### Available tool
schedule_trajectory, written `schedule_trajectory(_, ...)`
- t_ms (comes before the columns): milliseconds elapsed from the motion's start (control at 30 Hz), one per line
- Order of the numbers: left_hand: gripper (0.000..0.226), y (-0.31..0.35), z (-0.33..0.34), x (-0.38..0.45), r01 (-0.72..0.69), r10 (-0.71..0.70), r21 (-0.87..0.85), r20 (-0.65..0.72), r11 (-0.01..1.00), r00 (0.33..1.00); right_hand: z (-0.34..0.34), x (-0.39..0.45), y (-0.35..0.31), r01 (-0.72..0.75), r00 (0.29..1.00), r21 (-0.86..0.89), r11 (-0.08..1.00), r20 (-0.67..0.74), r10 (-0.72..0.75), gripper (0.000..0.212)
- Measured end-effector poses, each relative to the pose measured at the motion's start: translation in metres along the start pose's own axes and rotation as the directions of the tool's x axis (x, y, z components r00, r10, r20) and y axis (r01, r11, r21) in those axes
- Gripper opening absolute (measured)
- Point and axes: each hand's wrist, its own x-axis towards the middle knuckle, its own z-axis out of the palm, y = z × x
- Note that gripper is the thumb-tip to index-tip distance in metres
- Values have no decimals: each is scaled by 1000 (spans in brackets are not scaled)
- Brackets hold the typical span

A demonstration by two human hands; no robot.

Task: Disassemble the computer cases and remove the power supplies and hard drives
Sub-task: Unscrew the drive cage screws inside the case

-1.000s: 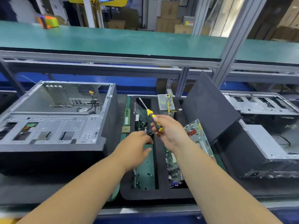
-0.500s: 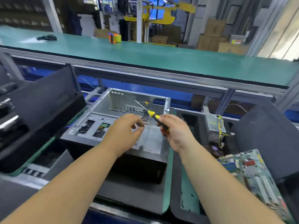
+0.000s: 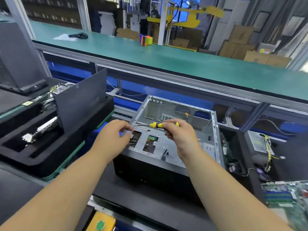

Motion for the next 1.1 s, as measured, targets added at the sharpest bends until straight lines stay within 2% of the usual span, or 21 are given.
schedule_trajectory(167,41,-36,-6,9,69,-60,-98,90,993,994,28,2,-5,143,989,-121,982,-23,-147,10)
schedule_trajectory(367,36,-57,-2,23,11,12,-103,220,995,975,59,1,-16,267,959,-397,878,22,-282,14)
schedule_trajectory(467,35,-62,1,27,-1,34,-130,252,992,967,69,2,-17,275,953,-502,820,27,-303,21)
schedule_trajectory(700,34,-66,6,34,-44,86,-140,309,989,947,78,4,-21,254,952,-605,755,20,-304,23)
schedule_trajectory(900,34,-64,7,38,-24,69,-142,324,990,944,78,9,-26,259,952,-718,646,77,-297,25)
schedule_trajectory(1100,34,-59,6,39,32,29,-176,331,984,943,78,12,-35,269,956,-760,592,137,-260,26)
